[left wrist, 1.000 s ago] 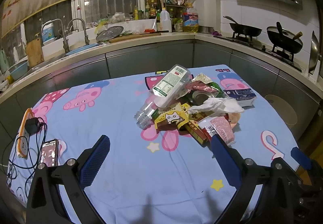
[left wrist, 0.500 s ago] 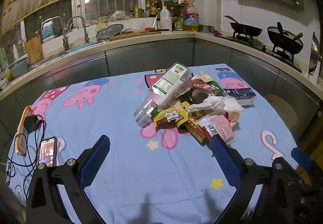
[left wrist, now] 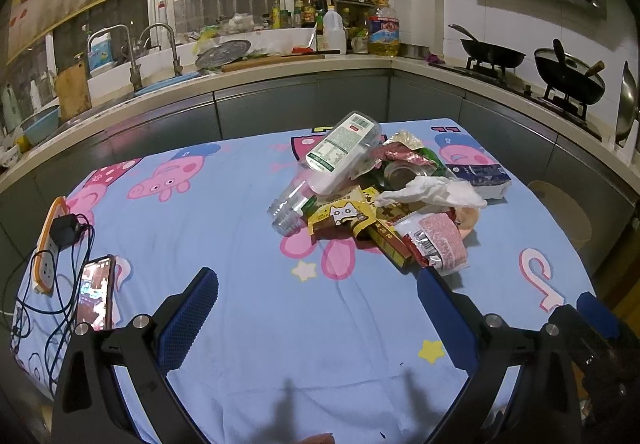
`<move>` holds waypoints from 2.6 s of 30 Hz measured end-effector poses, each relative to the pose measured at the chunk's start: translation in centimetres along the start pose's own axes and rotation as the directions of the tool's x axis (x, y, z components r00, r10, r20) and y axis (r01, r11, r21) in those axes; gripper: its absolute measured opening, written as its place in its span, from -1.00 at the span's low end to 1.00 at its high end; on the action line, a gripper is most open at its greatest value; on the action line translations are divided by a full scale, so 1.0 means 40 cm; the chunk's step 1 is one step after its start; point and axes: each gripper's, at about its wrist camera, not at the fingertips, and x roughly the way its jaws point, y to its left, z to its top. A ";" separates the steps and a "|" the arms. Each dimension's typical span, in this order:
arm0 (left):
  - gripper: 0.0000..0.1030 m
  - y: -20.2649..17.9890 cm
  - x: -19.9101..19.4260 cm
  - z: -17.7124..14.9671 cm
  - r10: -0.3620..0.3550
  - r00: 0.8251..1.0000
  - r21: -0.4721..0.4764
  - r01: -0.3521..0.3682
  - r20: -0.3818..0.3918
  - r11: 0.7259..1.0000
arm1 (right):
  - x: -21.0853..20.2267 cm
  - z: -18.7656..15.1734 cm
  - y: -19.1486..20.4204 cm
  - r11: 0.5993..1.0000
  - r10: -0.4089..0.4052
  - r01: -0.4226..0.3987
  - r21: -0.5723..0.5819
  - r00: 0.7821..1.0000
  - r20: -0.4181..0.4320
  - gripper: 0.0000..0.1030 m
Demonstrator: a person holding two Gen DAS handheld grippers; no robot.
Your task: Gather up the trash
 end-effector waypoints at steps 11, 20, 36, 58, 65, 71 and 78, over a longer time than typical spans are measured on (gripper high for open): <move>0.93 -0.015 -0.011 -0.026 -0.009 0.999 0.006 0.009 -0.034 1.000 | -0.024 0.012 0.008 1.000 -0.022 0.023 -0.014 0.999 0.048 0.88; 0.93 -0.002 -0.023 -0.052 0.012 0.999 -0.011 -0.013 -0.053 1.000 | -0.027 0.010 0.025 0.999 -0.023 0.025 -0.047 0.999 0.050 0.88; 0.93 -0.001 -0.035 0.011 -0.005 0.999 0.020 0.005 0.046 1.000 | -0.013 0.060 0.044 0.994 -0.012 0.020 -0.106 0.997 0.070 0.88; 0.93 0.033 0.046 0.245 0.036 0.977 -0.006 -0.035 0.212 0.999 | 0.048 0.315 0.107 0.971 -0.057 0.109 -0.213 0.970 0.235 0.88; 0.93 0.042 0.083 0.249 0.038 0.981 -0.015 -0.036 0.189 0.999 | 0.085 0.315 0.107 0.967 -0.074 0.123 -0.224 0.974 0.213 0.87; 0.93 0.052 0.117 0.254 0.030 0.985 -0.003 -0.030 0.173 1.000 | 0.121 0.319 0.100 0.968 -0.065 0.105 -0.228 0.982 0.176 0.51; 0.92 0.169 0.160 0.228 0.012 0.990 -0.065 -0.003 0.139 0.998 | 0.192 0.266 0.038 0.981 -0.037 0.045 -0.190 0.998 0.043 0.03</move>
